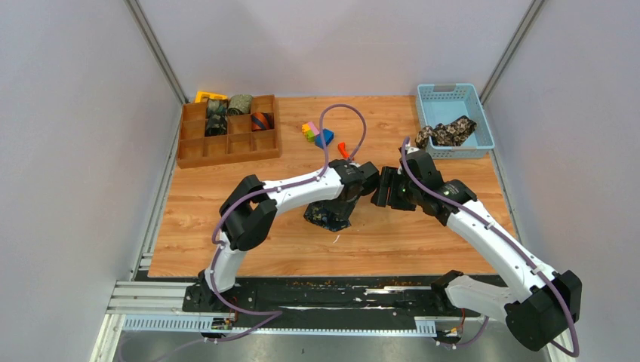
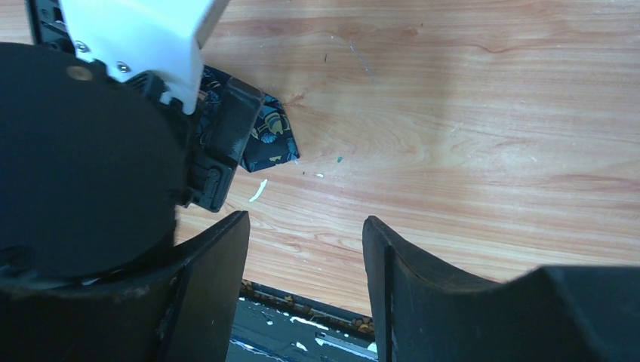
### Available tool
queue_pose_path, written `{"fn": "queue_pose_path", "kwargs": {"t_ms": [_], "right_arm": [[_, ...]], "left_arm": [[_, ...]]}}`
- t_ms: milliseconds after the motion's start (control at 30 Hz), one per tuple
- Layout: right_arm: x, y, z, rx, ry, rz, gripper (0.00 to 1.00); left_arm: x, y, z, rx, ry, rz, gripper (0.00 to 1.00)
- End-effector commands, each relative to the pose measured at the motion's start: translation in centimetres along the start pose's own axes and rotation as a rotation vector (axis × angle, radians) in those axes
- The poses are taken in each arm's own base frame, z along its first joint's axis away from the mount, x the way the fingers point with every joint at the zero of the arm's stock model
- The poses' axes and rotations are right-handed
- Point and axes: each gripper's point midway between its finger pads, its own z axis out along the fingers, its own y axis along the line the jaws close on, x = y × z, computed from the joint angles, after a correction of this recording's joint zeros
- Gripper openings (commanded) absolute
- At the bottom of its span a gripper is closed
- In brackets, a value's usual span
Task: Roll the ties
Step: Roll the tie at the center of the board.
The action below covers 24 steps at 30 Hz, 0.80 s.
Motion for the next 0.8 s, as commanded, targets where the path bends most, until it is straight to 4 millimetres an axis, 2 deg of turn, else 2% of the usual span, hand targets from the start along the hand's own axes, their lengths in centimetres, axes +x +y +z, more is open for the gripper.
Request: {"fn": "queue_pose_path", "kwargs": {"t_ms": [0,200,433,500,600,700,767], "right_arm": [[-1.8,0.7,0.1,-0.018,-0.071,0.026,0.58],[-1.9,0.9,0.4,-0.031,-0.075,0.039,0.58],[-1.7,2.3,1.2,-0.105,-0.059,0.056,0.57],[-1.5,3.1,1.7,-0.144,-0.046,0.073,0.57],[-0.7,5.1,2.9,-0.232,-0.005,0.091,0.55],[0.0,7.5,4.3,-0.273,0.046,0.085,0.54],[0.3,9.6,5.1,-0.301,0.073,0.069,0.53]], "left_arm": [[-1.9,-0.9,-4.1,0.107,-0.118,-0.035,0.84],[-2.1,-0.2,-4.7,0.187,-0.146,-0.088,0.82],[-2.4,2.8,-6.9,0.247,-0.224,-0.155,0.81],[-2.3,4.6,-7.6,0.245,-0.256,-0.18,0.81],[-1.8,8.3,-8.2,0.199,-0.309,-0.217,0.81],[-0.8,12.3,-7.6,0.173,-0.348,-0.284,0.81],[0.1,14.2,-7.1,0.189,-0.365,-0.325,0.81]]}}
